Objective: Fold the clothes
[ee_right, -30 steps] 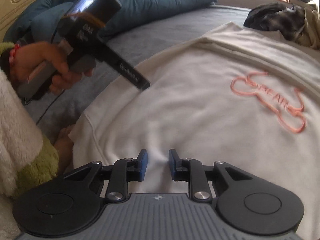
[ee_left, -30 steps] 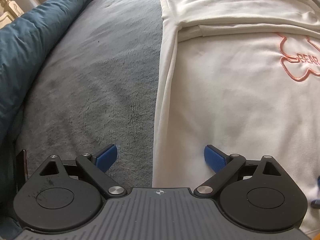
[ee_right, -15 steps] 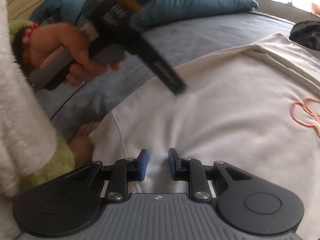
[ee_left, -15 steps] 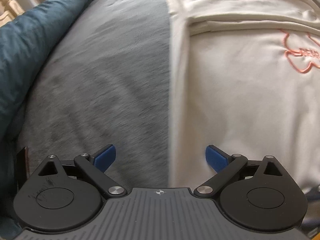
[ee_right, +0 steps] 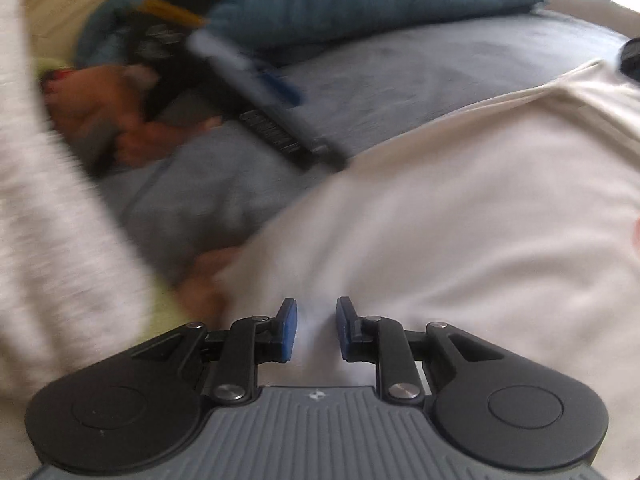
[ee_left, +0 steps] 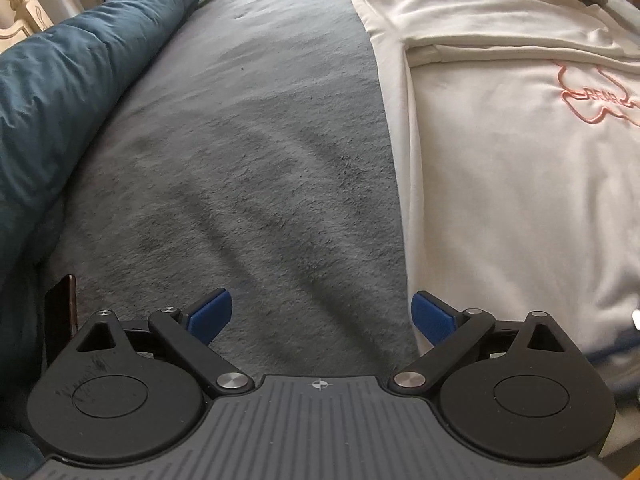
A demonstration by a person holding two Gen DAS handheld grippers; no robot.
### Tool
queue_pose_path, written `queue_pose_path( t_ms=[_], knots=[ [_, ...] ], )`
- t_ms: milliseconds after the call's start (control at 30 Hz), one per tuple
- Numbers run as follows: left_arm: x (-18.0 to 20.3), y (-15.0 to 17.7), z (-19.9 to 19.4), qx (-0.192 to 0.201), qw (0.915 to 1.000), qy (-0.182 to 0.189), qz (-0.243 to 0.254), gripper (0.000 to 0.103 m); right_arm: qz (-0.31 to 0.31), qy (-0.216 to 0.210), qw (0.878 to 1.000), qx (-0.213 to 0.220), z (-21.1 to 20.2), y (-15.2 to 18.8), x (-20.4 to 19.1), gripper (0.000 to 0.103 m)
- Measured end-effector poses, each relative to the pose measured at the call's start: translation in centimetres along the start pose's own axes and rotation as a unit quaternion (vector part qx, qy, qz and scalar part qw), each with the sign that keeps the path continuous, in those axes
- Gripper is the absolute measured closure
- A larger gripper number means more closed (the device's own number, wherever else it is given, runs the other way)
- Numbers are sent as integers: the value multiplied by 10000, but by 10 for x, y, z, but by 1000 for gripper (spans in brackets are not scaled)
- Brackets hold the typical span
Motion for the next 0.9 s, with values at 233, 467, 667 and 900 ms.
queue_pose_path(
  t_ms=[233,467,667,900],
  knots=[
    [-17,-2,1,22,9994,110,-314,6,318,-31,9995,20,13,4,1,80],
    [-16,9,-13,20,9965,726,-408,10,458,-290,9980,327,3,-11,-1,85],
    [-7,18,-15,43,9946,986,-308,23,639,-219,9975,196,23,2,-3,85],
    [-7,11,-14,93,9950,873,-474,25,547,18,9973,487,28,-1,-11,86]
  ],
)
Point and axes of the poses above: each gripper's, at about its wrist camera, not at the fingertips, and z roughly the way its jaws point, x to its right, y to its underside, the point moved 2 cm from there along z, roughly the way its jaws point, and after that the axes turned 4 degrees about x, right-handed, at the moved point
